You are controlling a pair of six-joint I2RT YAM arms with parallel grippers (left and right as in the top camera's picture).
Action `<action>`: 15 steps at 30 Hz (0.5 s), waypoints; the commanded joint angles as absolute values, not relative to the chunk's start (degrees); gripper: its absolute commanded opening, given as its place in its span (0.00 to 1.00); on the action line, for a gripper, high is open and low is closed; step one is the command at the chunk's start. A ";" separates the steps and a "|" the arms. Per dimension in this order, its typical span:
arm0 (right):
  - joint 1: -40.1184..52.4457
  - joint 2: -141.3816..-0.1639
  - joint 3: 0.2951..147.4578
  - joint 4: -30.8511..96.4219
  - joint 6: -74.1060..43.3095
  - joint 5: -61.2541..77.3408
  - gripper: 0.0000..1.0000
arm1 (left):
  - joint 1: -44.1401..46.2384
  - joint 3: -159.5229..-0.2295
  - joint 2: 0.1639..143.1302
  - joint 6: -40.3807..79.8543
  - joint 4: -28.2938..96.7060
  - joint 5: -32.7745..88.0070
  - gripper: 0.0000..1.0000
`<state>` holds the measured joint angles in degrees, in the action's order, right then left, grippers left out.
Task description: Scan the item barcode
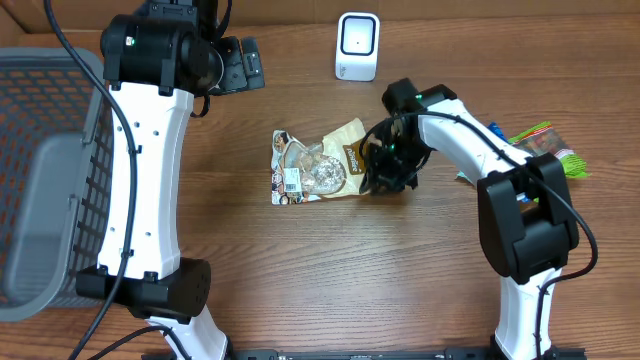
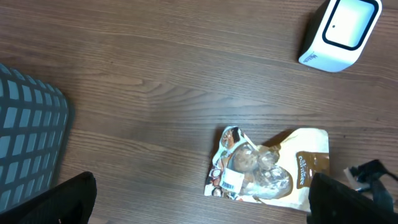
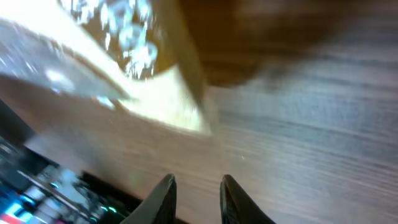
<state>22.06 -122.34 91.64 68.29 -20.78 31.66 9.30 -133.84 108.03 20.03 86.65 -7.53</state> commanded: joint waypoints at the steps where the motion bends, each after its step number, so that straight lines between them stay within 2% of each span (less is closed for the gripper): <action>1: 22.26 -121.16 92.47 70.35 -9.98 30.46 0.26 | 9.41 -133.73 108.14 21.02 86.56 -7.49 1.00; 7: 18.74 -121.12 102.69 77.52 -5.08 26.35 0.31 | 9.41 -133.73 108.14 21.02 86.56 -7.49 1.00; 9: 17.67 -121.12 108.09 79.20 -3.42 25.06 0.38 | 9.41 -133.73 108.14 21.02 86.56 -7.49 1.00; 10: 17.28 -121.12 111.18 79.37 -2.02 25.02 0.49 | 9.41 -133.73 108.14 21.02 86.56 -7.49 1.00; 11: 17.17 -121.12 113.58 78.91 -0.89 25.06 0.66 | 9.41 -133.73 108.14 21.02 86.56 -7.49 1.00; 13: 17.17 -121.12 117.47 76.34 1.80 25.08 0.89 | 9.41 -133.73 108.12 21.02 86.54 -7.49 1.00; 15: 17.54 -121.12 118.96 72.38 4.58 25.10 0.99 | 9.41 -133.73 108.14 21.02 86.56 -7.49 1.00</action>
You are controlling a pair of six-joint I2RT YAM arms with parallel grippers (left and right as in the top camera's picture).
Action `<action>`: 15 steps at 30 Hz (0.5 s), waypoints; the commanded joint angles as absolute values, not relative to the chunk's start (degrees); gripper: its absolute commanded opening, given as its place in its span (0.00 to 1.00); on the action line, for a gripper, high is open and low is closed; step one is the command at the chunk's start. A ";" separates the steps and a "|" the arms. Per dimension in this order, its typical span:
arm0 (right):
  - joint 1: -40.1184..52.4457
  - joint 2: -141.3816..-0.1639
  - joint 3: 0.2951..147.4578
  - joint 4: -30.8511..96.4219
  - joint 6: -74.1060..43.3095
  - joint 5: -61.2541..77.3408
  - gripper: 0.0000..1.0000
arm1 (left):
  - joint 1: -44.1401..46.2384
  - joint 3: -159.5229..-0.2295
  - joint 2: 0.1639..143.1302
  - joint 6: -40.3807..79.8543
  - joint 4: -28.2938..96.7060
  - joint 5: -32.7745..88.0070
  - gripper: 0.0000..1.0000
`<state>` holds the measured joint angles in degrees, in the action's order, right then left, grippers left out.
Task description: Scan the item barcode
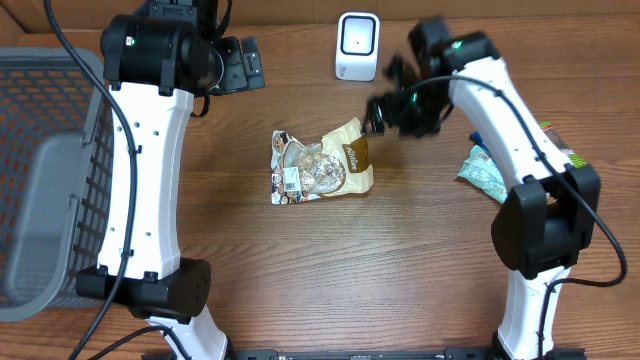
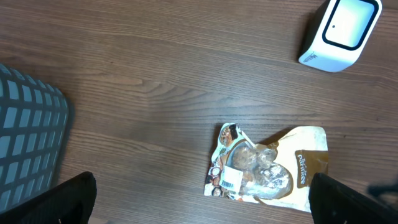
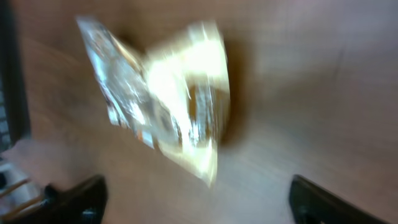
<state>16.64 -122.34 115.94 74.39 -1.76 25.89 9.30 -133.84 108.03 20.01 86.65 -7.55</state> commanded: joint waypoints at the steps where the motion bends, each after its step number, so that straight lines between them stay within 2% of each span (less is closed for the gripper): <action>1: 17.91 -121.12 118.96 69.93 5.65 25.10 1.00 | 9.41 -133.73 108.14 21.02 86.56 -7.49 1.00; 8: 21.30 -123.85 116.75 63.88 12.38 23.51 1.00 | 9.41 -133.73 108.14 21.02 86.56 -7.49 1.00; 15: 20.38 -128.99 113.86 64.23 -0.51 23.44 1.00 | 9.41 -133.73 108.14 21.02 86.56 -7.49 1.00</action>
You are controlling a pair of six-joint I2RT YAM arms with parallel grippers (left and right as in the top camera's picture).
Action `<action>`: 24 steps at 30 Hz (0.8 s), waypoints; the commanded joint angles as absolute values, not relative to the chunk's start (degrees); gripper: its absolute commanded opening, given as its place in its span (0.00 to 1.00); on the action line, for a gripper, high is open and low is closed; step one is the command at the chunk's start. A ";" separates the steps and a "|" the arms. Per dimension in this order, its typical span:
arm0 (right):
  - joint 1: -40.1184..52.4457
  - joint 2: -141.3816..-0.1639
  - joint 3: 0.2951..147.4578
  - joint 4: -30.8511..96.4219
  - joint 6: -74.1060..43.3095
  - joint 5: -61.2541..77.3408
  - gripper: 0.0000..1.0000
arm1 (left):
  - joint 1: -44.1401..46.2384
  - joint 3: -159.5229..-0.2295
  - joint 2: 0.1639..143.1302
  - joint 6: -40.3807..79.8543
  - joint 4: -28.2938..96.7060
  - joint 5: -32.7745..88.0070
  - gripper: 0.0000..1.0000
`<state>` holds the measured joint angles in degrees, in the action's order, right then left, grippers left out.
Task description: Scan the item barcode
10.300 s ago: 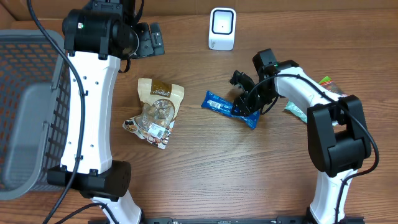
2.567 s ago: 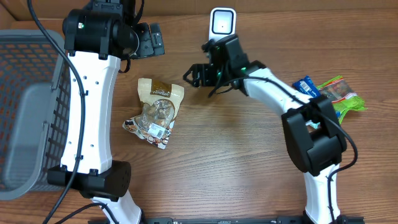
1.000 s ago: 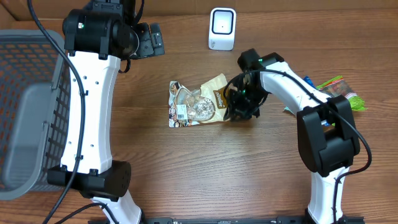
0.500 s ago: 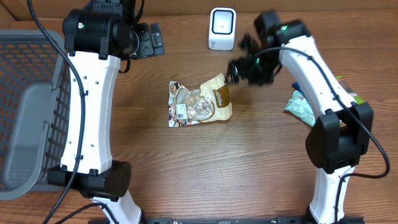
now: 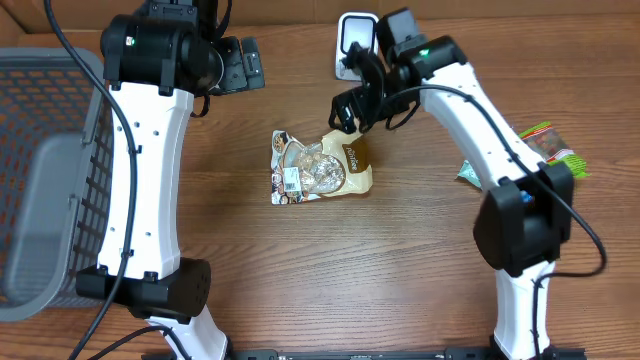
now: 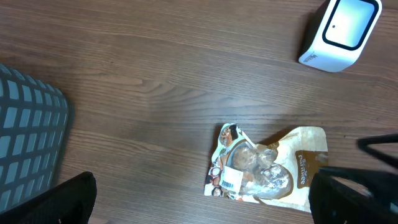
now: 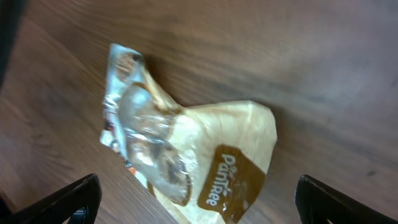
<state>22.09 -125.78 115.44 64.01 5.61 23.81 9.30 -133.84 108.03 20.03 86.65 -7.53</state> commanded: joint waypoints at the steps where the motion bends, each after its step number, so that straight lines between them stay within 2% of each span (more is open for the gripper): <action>1: 20.05 -129.64 113.34 64.27 -1.48 24.73 1.00 | 9.41 -133.73 108.14 21.02 86.56 -7.49 1.00; 11: 20.97 -133.01 106.48 59.51 -2.13 37.87 0.99 | 9.41 -133.73 108.14 21.02 86.56 -7.49 1.00; 16: 23.35 -133.01 101.75 53.08 -9.82 37.36 0.97 | 9.41 -133.73 108.14 21.02 86.56 -7.49 1.00; 19: 24.49 -133.01 98.74 47.75 -17.56 36.99 0.91 | 9.41 -133.73 108.14 21.02 86.56 -7.49 1.00; 24: 25.58 -133.01 96.64 45.34 -27.81 29.80 0.71 | 9.41 -133.73 108.14 21.02 86.56 -7.49 1.00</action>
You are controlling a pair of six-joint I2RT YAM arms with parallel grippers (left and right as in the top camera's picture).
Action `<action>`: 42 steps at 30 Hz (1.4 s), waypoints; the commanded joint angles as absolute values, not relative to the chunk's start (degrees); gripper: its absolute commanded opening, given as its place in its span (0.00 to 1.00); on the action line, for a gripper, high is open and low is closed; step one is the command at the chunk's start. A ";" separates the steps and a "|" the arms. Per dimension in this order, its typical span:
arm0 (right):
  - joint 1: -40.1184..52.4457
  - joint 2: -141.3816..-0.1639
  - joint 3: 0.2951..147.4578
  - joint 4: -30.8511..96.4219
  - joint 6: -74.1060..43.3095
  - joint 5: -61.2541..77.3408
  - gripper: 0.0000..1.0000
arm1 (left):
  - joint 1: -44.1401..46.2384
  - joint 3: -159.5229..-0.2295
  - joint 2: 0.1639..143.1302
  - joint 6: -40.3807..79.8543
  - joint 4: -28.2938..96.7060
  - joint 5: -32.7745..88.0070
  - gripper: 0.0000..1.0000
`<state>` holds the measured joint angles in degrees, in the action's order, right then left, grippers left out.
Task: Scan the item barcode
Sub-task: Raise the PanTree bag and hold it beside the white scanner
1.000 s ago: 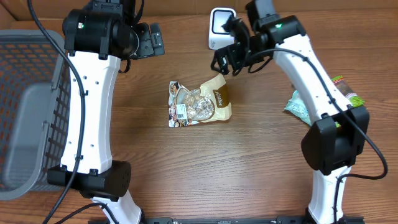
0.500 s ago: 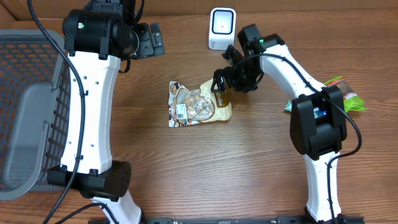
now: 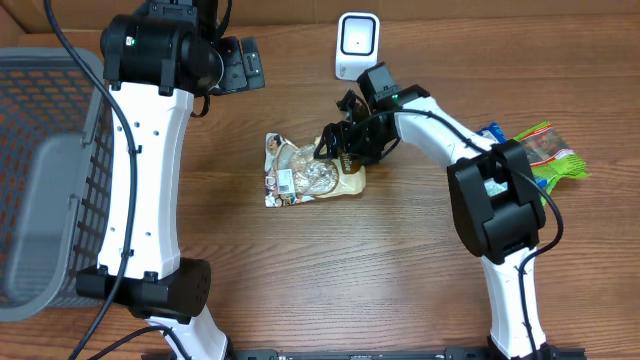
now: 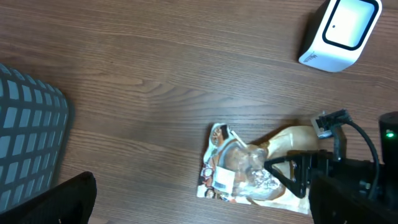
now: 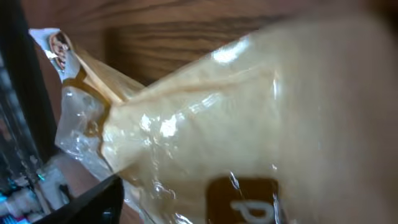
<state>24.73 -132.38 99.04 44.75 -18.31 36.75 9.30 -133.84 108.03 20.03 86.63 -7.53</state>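
Note:
The snack bag (image 3: 310, 172) lies flat on the wooden table, with its white barcode label (image 3: 285, 180) facing up near the left end. My right gripper (image 3: 345, 150) is down on the bag's tan right end. It is open, and the bag (image 5: 205, 124) fills the space between the fingers; only the left finger (image 5: 93, 199) shows. The white scanner (image 3: 357, 45) stands at the table's far edge, and it also shows in the left wrist view as the scanner (image 4: 339, 31). My left gripper (image 4: 202, 211) hangs open high above the bag (image 4: 245, 171), holding nothing.
A grey mesh basket (image 3: 45, 150) stands at the left edge. Green and blue packets (image 3: 545, 150) lie at the right, behind the right arm. The left arm's white column (image 3: 140, 180) rises left of the bag.
My right gripper has come down from above the bag's upper right onto its tan end, still open. The bag has shifted slightly to the left. The left arm has not moved.
My right gripper was low at the bag's right edge with its fingers close together. Then it was lifted and open to the right of the scanner, then over the bag's upper right. Now it sits open on the bag's right end.

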 commanded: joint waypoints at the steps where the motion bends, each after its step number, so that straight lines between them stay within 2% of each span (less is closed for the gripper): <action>1: 25.69 -133.01 96.64 45.43 -28.77 28.49 0.66 | 9.41 -133.73 108.14 21.02 86.56 -7.49 1.00; 10: 25.71 -133.01 96.64 45.28 -28.75 28.69 0.23 | 9.41 -133.73 108.14 21.02 86.56 -7.49 1.00; 12: 25.71 -133.01 96.64 45.25 -28.47 29.63 0.04 | 9.41 -133.73 108.14 21.02 86.56 -7.49 1.00; 19: 24.62 -132.31 97.65 45.28 -19.90 38.81 0.04 | 9.41 -133.73 108.14 21.02 86.56 -7.49 1.00; 26: 21.63 -125.43 97.65 45.71 -11.49 39.75 0.04 | 9.41 -133.73 108.14 21.02 86.56 -7.49 1.00; 31: 18.24 -118.78 97.65 45.95 -12.12 41.76 0.04 | 9.41 -133.73 108.12 21.02 86.56 -7.49 1.00; 35: 13.91 -114.17 97.65 47.42 -17.02 45.54 0.04 | 9.41 -133.73 108.14 21.02 86.56 -7.49 1.00; 42: 5.63 -111.98 97.62 49.69 -21.30 64.12 0.04 | 9.41 -133.73 108.14 21.02 86.56 -7.49 1.00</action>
<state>7.79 -112.64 97.38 49.32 -18.96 52.07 9.30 -133.84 108.03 20.01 86.65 -7.55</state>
